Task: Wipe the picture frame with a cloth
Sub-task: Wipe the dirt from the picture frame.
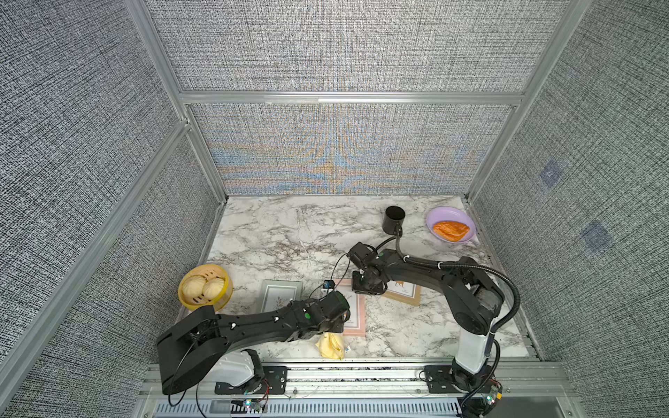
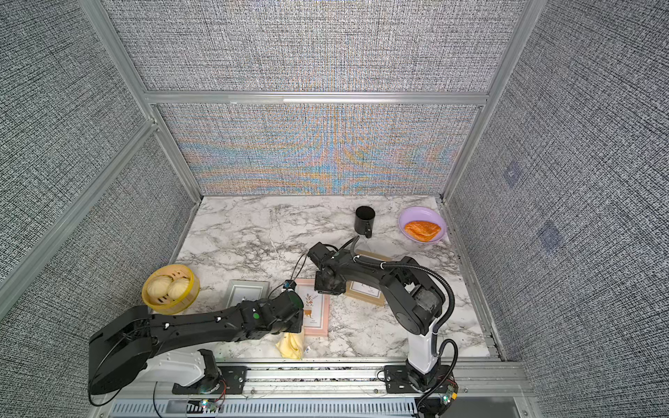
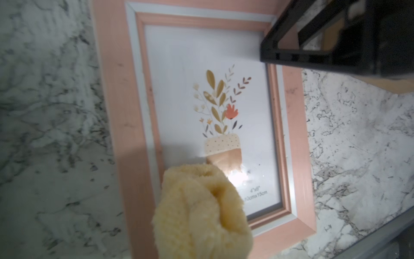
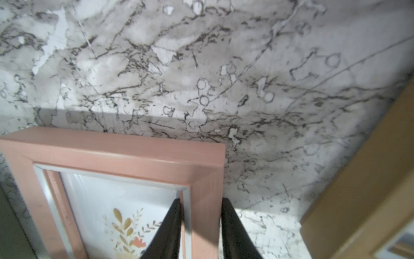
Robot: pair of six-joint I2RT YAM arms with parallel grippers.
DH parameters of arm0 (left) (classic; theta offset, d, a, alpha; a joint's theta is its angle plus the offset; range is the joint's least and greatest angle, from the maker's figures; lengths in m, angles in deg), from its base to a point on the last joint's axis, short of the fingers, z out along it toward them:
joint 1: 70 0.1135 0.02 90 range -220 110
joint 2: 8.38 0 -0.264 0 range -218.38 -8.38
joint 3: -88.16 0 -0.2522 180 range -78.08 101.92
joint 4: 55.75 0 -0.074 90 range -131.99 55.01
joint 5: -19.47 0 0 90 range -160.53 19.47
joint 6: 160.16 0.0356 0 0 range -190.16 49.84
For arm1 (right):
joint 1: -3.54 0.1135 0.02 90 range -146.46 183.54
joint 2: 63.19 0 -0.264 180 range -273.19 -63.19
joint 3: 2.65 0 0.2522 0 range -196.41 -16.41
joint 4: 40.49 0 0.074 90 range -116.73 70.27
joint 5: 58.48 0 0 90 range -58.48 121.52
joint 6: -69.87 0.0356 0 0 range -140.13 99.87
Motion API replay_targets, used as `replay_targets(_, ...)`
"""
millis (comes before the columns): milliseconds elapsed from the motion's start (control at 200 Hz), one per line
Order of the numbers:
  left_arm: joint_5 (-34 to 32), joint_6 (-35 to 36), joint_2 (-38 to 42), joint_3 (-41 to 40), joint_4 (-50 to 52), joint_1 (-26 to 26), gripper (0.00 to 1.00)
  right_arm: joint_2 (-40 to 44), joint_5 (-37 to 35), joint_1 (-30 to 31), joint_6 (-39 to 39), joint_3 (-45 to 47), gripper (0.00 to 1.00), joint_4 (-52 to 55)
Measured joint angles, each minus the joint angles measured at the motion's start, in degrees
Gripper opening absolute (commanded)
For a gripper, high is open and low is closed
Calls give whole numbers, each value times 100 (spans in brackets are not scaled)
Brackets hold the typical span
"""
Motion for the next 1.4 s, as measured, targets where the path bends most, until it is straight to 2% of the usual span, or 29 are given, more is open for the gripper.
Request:
replay_targets(335,-142,-568,-898,323,-990,-579,0,-48,-9,0,39,-66,29,66)
replay_targets(485,-199,-717,-1113,485,-1080,-697,0,-48,-7,-13,31,-48,29,52)
replay_targets(601,-271,-813,-953,404,-1021,-708,0,-42,-7,-37,-11,-37,29,44)
replay_targets(721,-487,-968,-389,157,-492,-686,0,-28,31,-74,-2,-26,29,31)
replay_targets(861,-750,-1001,225,-238,107,-442,0,-28,31,-85,-9,-26,29,31)
replay_targets(1061,-1014,-997,817,-584,422,-186,0,-28,101,-74,31,-26,29,-33)
replay_targets(1201,-1008,-951,697,-542,409,-168,0,-44,107,-61,59,-28,29,-52)
replay_targets(1401,-815,-675,-140,-76,72,-341,0,-120,-15,28,39,-136,29,-22)
